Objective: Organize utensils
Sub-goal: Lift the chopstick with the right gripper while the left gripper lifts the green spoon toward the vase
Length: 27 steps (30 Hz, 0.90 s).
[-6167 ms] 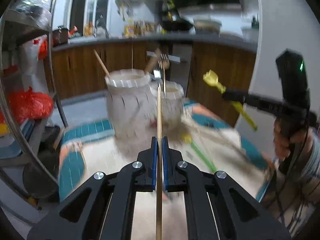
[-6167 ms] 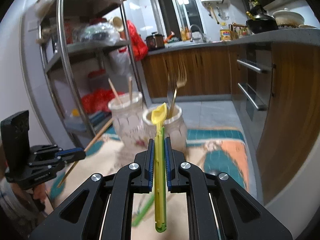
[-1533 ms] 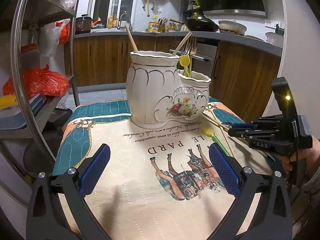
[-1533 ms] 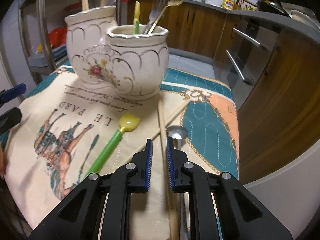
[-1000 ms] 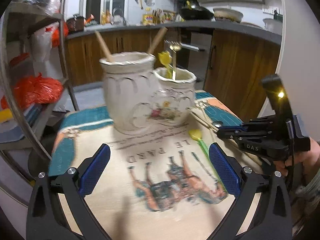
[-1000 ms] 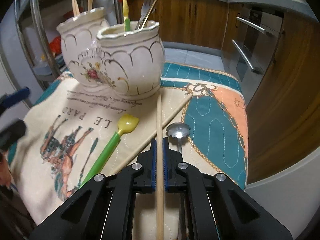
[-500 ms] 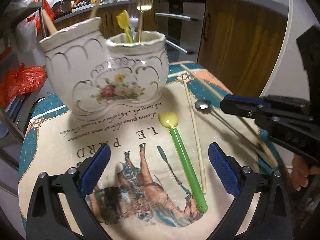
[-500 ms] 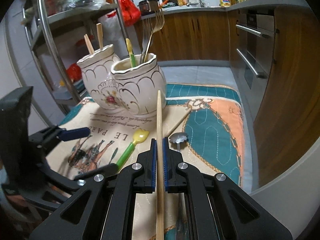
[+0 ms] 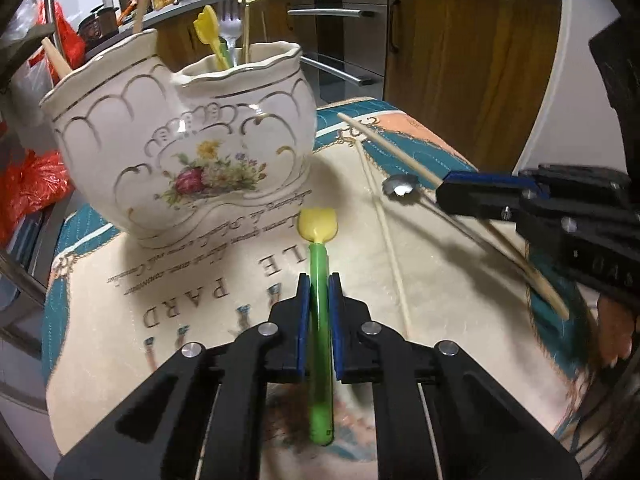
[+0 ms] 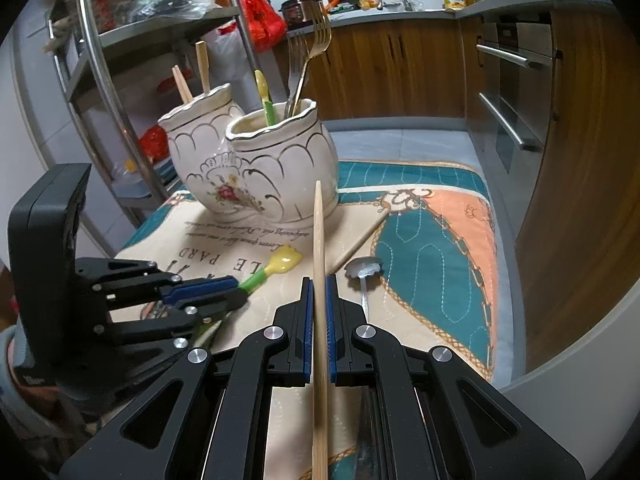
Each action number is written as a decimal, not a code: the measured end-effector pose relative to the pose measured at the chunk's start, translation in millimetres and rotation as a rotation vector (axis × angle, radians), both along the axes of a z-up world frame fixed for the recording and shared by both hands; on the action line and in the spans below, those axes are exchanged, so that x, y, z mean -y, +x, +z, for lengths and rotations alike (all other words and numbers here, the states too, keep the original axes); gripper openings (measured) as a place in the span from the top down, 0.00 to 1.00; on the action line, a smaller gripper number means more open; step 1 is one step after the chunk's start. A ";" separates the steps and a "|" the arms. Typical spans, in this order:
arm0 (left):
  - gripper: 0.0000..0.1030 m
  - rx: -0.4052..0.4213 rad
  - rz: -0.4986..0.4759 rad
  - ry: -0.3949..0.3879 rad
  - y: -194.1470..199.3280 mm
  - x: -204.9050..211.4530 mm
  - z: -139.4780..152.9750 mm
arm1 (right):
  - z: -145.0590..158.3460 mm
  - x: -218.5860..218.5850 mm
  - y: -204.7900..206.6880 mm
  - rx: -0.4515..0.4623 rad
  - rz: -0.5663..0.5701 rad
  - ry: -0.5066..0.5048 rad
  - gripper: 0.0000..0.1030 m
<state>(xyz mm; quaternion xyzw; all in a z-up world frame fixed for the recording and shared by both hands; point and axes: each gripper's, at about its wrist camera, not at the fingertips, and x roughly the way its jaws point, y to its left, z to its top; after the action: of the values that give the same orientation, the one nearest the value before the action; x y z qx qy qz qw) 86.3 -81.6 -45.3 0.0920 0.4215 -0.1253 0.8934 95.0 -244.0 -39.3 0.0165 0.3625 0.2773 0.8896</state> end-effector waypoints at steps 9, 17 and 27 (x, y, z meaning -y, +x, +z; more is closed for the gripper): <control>0.86 -0.047 -0.026 -0.014 -20.4 -39.9 2.9 | 4.0 -1.1 -4.0 0.024 0.020 0.024 0.93; 0.59 -0.017 -0.003 -0.028 -16.1 -36.6 0.1 | 10.7 -6.2 -9.5 0.058 0.018 0.035 0.93; 0.91 0.031 -0.048 -0.036 -18.8 -39.1 4.3 | 38.7 -4.8 -39.4 0.208 0.023 0.117 0.93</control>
<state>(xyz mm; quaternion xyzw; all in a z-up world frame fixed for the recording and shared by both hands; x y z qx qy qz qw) 67.5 -42.6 -40.9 0.0879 0.4030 -0.1529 0.8980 55.6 -239.2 -0.6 0.0355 0.2517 0.3082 0.9167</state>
